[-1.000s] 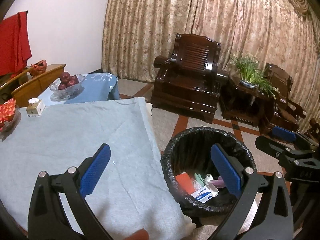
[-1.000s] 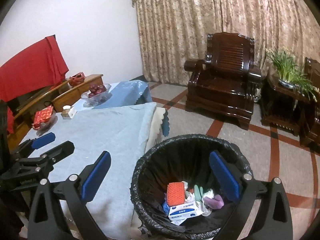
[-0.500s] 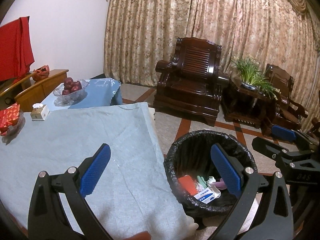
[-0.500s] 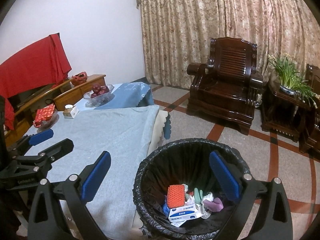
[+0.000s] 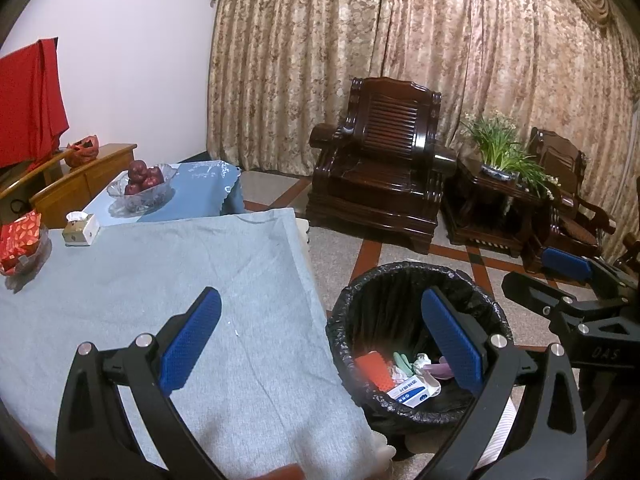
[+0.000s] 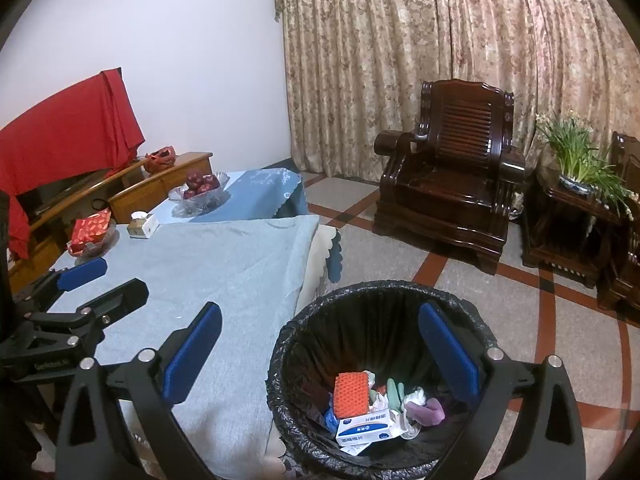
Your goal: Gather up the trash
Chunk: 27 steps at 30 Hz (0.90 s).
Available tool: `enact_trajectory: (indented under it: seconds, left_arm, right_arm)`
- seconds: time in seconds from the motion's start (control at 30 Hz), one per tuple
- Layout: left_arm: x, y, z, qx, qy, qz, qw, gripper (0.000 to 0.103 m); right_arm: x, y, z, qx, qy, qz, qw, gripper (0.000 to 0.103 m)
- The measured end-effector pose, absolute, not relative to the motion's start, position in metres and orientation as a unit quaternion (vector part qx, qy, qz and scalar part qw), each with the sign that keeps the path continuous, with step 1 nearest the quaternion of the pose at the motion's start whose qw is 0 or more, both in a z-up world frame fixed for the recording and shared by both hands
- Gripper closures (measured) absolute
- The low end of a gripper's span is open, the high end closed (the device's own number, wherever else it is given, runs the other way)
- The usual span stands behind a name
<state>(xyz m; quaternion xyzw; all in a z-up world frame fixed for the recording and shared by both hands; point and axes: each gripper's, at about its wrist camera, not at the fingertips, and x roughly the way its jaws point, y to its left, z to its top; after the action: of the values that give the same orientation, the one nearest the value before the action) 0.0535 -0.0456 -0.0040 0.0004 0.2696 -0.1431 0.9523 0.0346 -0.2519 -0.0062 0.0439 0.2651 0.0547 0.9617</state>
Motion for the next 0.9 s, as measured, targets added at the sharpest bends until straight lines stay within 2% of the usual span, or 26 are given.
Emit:
enact_trajectory:
  seconds: [0.9]
  left_arm:
    - [0.0529,-0.0447,-0.0048,0.0,0.27,-0.144,0.952,0.005]
  right_arm:
    - [0.0325,-0.2503,-0.0037,0.043,0.265,0.055,0.962,0.006]
